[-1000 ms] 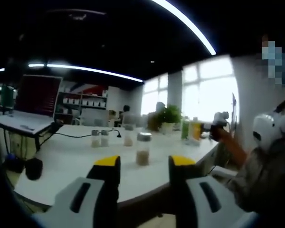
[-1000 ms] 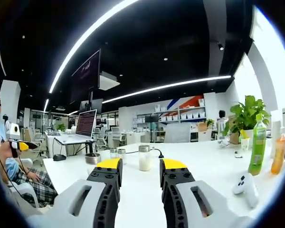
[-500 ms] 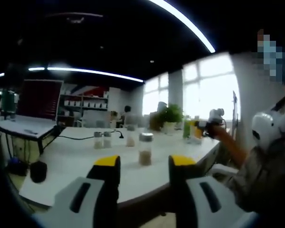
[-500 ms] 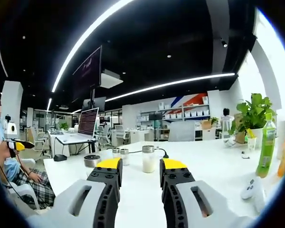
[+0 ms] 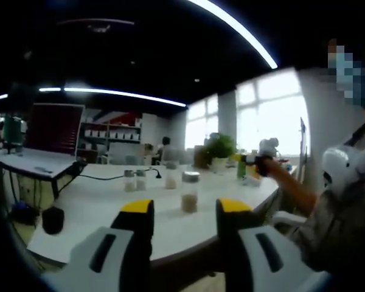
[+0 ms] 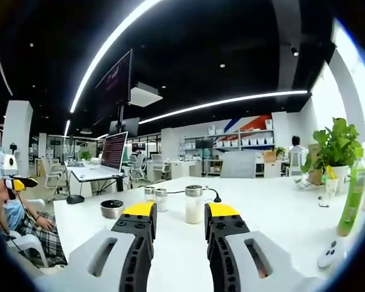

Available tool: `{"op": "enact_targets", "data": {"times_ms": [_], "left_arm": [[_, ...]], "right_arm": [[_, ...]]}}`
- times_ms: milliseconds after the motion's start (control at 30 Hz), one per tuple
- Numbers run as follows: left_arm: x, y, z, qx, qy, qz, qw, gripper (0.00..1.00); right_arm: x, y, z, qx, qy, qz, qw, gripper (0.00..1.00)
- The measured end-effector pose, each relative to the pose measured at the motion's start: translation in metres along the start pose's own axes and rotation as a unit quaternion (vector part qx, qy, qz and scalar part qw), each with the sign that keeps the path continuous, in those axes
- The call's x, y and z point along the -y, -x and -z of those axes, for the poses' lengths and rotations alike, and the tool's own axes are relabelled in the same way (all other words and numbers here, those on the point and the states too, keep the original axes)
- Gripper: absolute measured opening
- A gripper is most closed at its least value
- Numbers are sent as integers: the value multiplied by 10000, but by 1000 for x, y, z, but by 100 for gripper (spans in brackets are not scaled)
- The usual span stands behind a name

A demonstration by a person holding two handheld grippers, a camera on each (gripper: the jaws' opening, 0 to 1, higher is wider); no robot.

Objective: Rotate the seasoning bottle until the label or dispensing opening points toward the visible target arrow and the bottle remains upright within the marked orientation range

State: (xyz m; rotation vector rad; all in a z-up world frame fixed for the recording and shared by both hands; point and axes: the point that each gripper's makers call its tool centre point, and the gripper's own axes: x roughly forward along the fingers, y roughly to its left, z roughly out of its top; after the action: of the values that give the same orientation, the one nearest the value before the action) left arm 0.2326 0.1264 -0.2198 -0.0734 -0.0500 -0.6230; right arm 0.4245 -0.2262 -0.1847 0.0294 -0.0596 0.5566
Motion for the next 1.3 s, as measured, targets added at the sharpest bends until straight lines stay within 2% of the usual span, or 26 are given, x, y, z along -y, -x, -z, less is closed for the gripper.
{"op": "enact_targets", "data": {"times_ms": [400, 600, 900, 1133, 1200, 1267, 1300], "left_arm": [[-3, 0, -2, -19, -24, -50, 10000, 43], [-5, -1, -1, 49, 122, -15, 9999, 44], [-18, 1, 8, -74, 194, -133, 9997, 44], [-26, 5, 17, -161, 298, -325, 9989, 44], [-27, 8, 19, -146, 346, -388, 9985, 44], [-28, 12, 20, -40, 474, -463, 9978, 44], [-29, 15, 20, 0, 523, -494, 9974, 44]], "right_arm": [[1, -48, 9, -294, 79, -153, 9994, 31], [5, -78, 8, -307, -94, -99, 9994, 31], [10, -122, 7, -373, -39, -30, 9993, 31], [17, -154, 22, -467, -116, -43, 9988, 32], [18, -164, 28, -488, -125, -38, 9987, 35], [24, -173, 34, -456, 140, 180, 9987, 44], [24, -178, 38, -499, 125, 176, 9985, 47]]}}
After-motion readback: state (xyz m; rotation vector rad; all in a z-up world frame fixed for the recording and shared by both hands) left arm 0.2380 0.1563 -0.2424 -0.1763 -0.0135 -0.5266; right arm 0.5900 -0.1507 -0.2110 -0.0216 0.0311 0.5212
